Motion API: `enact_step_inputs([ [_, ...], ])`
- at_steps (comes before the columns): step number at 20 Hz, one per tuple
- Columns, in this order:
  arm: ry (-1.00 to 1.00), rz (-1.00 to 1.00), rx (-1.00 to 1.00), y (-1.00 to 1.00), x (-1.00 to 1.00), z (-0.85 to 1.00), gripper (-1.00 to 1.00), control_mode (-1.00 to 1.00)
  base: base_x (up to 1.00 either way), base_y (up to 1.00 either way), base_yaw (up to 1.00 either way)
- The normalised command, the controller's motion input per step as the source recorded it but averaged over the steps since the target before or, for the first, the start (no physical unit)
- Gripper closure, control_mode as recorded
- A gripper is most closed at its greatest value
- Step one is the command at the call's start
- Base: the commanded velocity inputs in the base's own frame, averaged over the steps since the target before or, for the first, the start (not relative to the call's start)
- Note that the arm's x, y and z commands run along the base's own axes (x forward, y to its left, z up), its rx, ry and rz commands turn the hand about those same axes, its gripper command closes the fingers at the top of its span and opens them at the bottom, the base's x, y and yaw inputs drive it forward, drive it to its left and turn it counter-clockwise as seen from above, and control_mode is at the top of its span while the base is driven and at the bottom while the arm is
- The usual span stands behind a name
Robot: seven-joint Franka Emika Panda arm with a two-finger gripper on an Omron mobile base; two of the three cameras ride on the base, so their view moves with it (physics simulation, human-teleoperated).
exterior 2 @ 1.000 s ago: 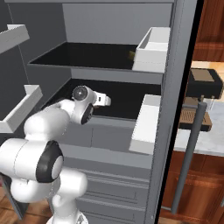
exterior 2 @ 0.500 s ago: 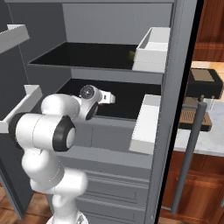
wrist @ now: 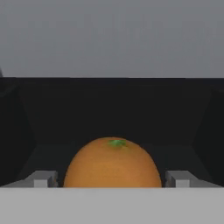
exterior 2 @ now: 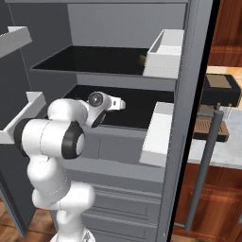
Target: Move the orange and kiwi from the top shelf to the second highest shelf to make space. Then, place the pitcher from the counter on the cleared top shelf.
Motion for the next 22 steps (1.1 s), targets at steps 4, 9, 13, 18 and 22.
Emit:
enact_step_inputs([
  [4, -0.02, 0.00, 0.00, 0.00, -0.20, 0.58, -1.00, -1.00, 0.00, 0.00, 0.00],
  [9, 0.01, 0.00, 0.00, 0.00, -0.26, 0.38, -1.00, -1.00, 0.00, 0.00, 0.00],
  [13, 0.06, 0.00, -0.01, 0.00, -0.77, 0.20, -1.00, -1.00, 0.00, 0.00, 0.00],
  [18, 0.06, 0.00, -0.03, 0.00, -0.76, 0.76, -1.00, -1.00, 0.00, 0.00, 0.00],
  [22, 0.12, 0.00, -0.08, 0.00, -0.48, 1.00, -1.00, -1.00, 0.00, 0.00, 0.00],
])
